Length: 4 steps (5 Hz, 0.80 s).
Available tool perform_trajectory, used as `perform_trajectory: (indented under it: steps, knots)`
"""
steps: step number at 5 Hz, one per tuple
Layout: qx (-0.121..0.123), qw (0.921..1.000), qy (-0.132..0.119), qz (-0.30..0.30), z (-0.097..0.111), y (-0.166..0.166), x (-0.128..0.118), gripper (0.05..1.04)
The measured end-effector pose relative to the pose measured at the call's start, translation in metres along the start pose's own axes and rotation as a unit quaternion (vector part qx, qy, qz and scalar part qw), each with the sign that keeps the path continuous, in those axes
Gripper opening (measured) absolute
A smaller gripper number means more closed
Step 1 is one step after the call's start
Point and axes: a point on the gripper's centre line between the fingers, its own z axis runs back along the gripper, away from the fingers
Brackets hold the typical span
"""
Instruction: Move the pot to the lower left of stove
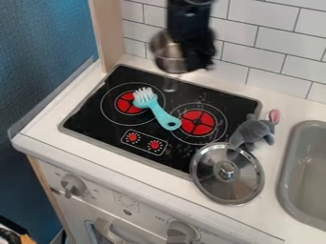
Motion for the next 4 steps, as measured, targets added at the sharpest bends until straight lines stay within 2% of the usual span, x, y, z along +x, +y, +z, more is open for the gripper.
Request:
perform_trajectory:
  steps: [1,2,3,4]
  knots:
    - [0.009,0.9986,-0.032,0.041,-0.010,-0.025,0.044,0.077]
    - [0.021,0.9966,-0.053,0.059,-0.020,-0.039,0.081,0.074]
    - [0.048,0.9950,-0.066,0.057,-0.033,-0.033,0.108,0.074]
    - [0.061,0.9945,-0.073,0.044,-0.044,-0.023,0.124,0.074]
